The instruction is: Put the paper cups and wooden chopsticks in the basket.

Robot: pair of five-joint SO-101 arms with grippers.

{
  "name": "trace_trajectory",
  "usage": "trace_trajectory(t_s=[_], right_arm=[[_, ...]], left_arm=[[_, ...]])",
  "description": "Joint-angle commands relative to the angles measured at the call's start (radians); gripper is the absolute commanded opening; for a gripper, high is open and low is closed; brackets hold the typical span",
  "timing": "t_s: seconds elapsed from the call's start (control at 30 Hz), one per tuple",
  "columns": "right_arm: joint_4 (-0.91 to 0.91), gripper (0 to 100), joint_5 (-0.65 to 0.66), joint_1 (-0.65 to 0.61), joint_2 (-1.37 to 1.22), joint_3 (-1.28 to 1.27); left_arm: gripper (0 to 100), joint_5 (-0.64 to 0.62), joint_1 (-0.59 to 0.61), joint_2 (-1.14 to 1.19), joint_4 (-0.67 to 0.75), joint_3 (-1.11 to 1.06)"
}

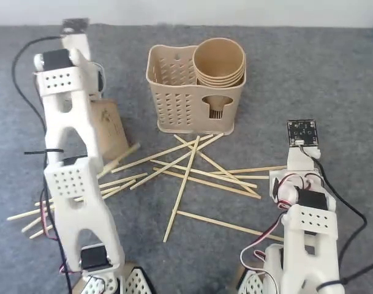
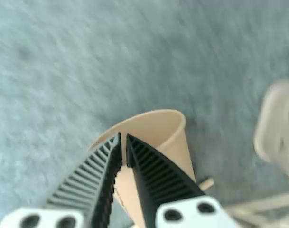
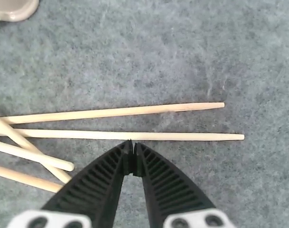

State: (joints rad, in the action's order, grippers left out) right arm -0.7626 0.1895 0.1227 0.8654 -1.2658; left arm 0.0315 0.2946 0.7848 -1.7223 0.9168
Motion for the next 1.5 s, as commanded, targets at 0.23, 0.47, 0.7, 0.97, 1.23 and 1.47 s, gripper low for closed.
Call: trace_trajectory(t_s=[0.23,0.47,0.7,0.97,1.23,1.47], right_arm=[[0.007,0.8,0.035,0.007,0.028,0.009],[0.007,0.8,0.038,0.007,0.03,0.009],[0.007,0.8,0.038,0.007,0.03,0.009],[0.01,0.8,0.038,0.007,0.03,0.009],[0.01,0.8,0.04,0.007,0.03,0.009],[0.01,0.8,0.04,0.005,0.03,0.009]], left_arm=[[1,0.012,-0.02,-0.33,0.048,-0.174],[1,0.012,-0.044,-0.276,-0.003,-0.177],[2,0.012,-0.009,-0.247,0.098,-0.176],[16,0.017,0.002,-0.244,0.072,-0.185],[18,0.307,0.006,-0.244,-0.031,-0.194],[18,0.571,0.012,-0.212,-0.032,-0.223]])
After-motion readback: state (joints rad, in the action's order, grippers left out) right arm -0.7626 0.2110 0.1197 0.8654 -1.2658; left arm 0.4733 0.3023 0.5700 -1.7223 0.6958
